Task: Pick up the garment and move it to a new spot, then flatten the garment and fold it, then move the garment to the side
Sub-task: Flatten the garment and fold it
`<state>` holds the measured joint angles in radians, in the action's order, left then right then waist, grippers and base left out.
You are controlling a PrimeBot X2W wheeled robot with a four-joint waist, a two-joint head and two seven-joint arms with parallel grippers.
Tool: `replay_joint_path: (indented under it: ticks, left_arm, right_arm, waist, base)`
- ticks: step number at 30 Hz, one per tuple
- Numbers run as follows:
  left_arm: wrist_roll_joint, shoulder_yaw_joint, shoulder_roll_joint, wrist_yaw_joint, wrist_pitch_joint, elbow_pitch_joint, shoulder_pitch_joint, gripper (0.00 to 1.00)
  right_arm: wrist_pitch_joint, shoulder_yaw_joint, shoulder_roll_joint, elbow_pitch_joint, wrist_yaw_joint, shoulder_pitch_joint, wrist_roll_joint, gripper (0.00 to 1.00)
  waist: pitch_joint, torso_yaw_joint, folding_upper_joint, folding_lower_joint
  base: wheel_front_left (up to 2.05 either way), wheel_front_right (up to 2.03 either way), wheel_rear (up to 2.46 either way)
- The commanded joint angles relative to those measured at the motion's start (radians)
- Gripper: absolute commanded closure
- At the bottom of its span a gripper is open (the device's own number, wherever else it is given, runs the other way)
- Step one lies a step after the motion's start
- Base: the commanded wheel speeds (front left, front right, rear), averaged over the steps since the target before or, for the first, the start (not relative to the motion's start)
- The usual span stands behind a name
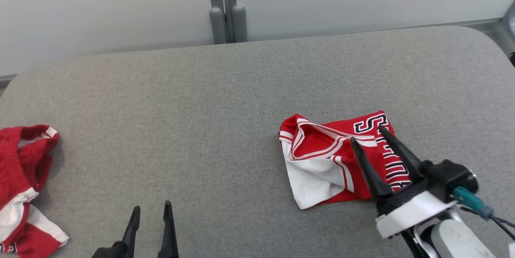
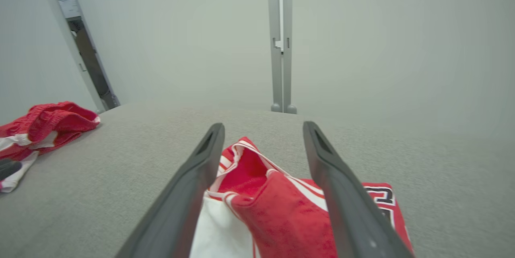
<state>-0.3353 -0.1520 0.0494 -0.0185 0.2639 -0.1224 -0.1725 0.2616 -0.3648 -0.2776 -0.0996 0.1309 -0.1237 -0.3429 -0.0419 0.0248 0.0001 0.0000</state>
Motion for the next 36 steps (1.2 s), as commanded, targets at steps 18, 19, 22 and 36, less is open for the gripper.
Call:
replay_joint_path:
  ticks: [18, 19, 22, 36]
  left_arm:
    - [-0.007, 0.003, 0.003, -0.007, 0.0, 0.002, -0.025, 0.0]
    - [-0.006, 0.003, 0.003, -0.008, 0.0, 0.003, -0.022, 0.0]
    - [-0.001, 0.001, 0.003, -0.006, 0.0, 0.005, -0.01, 0.0]
    - [0.017, 0.0, 0.003, -0.003, 0.0, 0.009, 0.021, 0.0]
  right_arm:
    - [0.004, 0.333, 0.028, -0.165, -0.001, 0.118, 0.165, 0.6]
    - [0.004, 0.327, 0.03, -0.178, -0.001, 0.11, 0.156, 0.89]
    - [0.004, 0.305, 0.017, -0.243, -0.001, 0.054, 0.161, 1.0]
    - [0.004, 0.183, 0.065, -0.607, -0.001, -0.182, 0.179, 1.0]
  waist:
    - [0.063, 0.028, -0.0001, 0.0]
    - [0.061, 0.027, -0.0001, 0.0]
    - [0.046, 0.018, -0.0001, 0.0]
    - [-0.009, -0.028, -0.0001, 0.0]
  base:
    - [0.0, 0.0, 0.0]
    - [0.0, 0.0, 0.0]
    - [0.0, 0.0, 0.0]
    - [0.0, 0.0, 0.0]
